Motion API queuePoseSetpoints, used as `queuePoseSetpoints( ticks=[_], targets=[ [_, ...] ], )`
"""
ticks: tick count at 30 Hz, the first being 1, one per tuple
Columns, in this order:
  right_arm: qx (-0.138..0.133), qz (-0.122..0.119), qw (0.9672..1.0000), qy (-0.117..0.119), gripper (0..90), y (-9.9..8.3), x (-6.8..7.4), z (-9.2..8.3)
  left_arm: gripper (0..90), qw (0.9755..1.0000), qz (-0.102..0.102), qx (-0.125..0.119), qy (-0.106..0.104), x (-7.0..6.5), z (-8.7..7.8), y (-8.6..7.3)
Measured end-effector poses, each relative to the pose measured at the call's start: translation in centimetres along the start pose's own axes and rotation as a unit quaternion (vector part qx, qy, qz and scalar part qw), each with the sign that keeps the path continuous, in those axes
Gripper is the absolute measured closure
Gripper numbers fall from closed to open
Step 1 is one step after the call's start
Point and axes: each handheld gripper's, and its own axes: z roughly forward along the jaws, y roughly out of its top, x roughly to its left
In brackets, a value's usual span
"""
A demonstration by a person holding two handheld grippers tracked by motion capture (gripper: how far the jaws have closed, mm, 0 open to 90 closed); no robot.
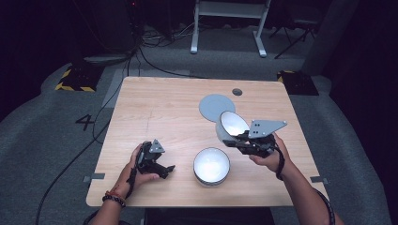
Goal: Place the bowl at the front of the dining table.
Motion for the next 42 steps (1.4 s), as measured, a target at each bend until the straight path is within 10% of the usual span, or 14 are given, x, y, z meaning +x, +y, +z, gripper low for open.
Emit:
queuePoseSetpoints(
  ticks=[42],
  targets=[
    [0.041,0.029,0.9977,-0.046,81.6,-1.0,-5.0,4.1,0.3,1.0000,0.002,0.000,0.001,0.0,0.0,0.0]
  ],
)
